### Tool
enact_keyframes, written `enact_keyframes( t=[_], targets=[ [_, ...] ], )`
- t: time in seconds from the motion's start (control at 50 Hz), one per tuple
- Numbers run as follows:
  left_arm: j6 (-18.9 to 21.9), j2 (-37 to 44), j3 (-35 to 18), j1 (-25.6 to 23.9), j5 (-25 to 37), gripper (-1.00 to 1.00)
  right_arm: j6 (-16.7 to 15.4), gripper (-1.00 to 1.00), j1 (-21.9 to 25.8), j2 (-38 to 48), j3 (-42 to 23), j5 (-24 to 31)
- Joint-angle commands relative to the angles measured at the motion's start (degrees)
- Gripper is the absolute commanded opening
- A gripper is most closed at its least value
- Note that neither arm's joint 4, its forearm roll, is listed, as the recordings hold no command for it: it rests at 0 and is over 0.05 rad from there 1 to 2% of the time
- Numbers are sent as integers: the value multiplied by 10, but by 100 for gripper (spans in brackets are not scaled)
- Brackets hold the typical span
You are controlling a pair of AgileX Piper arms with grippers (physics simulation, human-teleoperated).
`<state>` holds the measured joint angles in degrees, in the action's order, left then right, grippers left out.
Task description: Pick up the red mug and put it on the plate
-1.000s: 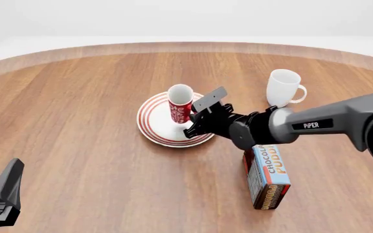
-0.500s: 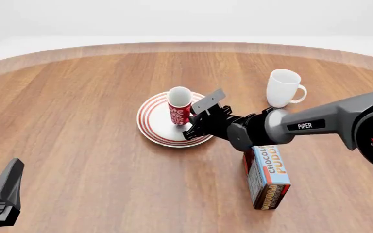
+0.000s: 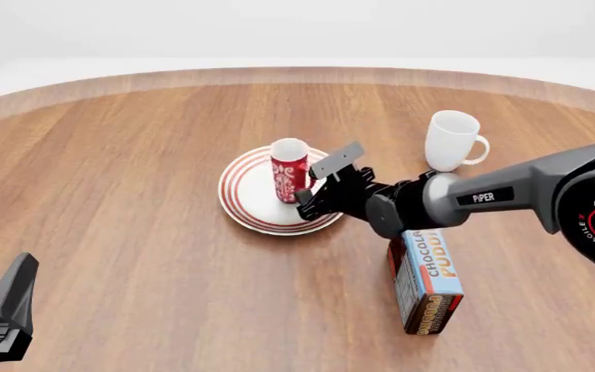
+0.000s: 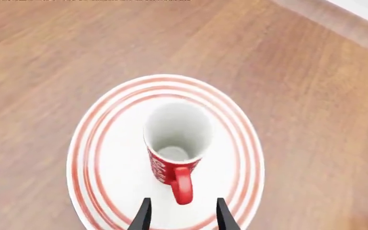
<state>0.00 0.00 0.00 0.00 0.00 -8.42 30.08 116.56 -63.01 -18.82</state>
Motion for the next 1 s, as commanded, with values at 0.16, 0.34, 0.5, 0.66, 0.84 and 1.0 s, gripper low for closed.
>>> enact_keyframes(
  t=[0.16, 0.34, 0.5, 0.66, 0.84, 1.0],
  targets=[
    [0, 0, 0, 0, 0, 100, 0, 100, -9, -4, 2, -5],
    [0, 0, 0, 0, 0, 100, 0, 100, -9, -4, 5, -9],
    [0, 0, 0, 0, 0, 100, -2, 100, -10, -8, 8, -10],
    [0, 0, 0, 0, 0, 100, 1, 100, -3, -36, 28, -8],
    [0, 0, 0, 0, 0, 100, -2, 100, -2, -90, 67, -11],
    [0, 0, 0, 0, 0, 100, -6, 100, -5, -138, 105, -12]
  ],
)
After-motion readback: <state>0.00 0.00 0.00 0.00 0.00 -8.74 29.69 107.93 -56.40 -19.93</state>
